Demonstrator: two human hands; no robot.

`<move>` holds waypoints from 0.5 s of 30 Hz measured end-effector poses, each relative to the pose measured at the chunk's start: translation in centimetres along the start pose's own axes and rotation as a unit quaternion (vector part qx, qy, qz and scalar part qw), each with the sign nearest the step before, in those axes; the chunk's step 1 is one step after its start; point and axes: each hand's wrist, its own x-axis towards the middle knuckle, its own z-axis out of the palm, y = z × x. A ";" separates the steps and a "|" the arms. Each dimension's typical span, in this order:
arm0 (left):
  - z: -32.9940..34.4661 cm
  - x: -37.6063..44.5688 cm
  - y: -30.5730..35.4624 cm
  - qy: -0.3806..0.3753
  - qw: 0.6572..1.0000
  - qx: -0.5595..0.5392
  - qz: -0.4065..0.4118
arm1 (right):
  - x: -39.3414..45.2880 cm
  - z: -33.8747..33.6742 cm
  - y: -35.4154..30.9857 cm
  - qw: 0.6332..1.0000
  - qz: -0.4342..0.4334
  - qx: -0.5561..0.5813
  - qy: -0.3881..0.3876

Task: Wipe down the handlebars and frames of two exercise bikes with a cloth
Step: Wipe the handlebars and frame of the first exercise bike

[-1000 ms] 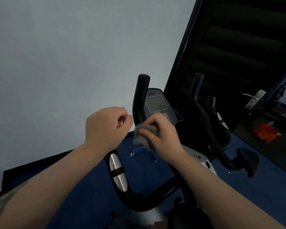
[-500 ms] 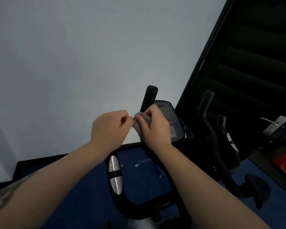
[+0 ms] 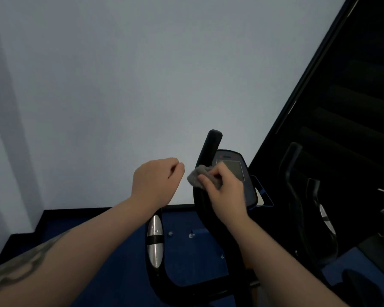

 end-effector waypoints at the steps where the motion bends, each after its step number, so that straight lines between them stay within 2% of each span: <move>1: 0.1 0.0 0.0 0.005 1.000 0.001 -0.002 | 0.9 -0.8 -0.3 1.000 -0.003 0.005 0.009; 4: 0.1 0.2 0.1 0.013 1.000 -0.003 -0.009 | 5.0 -1.8 -2.8 0.986 0.015 0.068 0.150; 5: 0.2 0.1 0.1 0.015 1.000 -0.002 -0.007 | 5.6 -1.2 -3.4 0.980 0.014 0.105 0.168; 7: 0.2 0.1 0.1 0.017 1.000 0.001 0.001 | 4.5 0.3 -3.3 0.981 0.028 0.115 0.152; 11: 0.3 0.0 0.0 0.020 1.000 -0.001 -0.001 | 0.7 -0.2 -0.4 0.990 0.087 0.108 0.001; 12: 0.4 0.0 0.0 0.023 1.000 0.000 0.000 | 1.4 -0.9 0.1 0.992 0.079 0.102 0.017; 15: 0.5 0.1 -0.2 0.029 1.000 0.000 0.007 | 5.1 -1.5 -1.4 0.969 0.086 0.164 0.160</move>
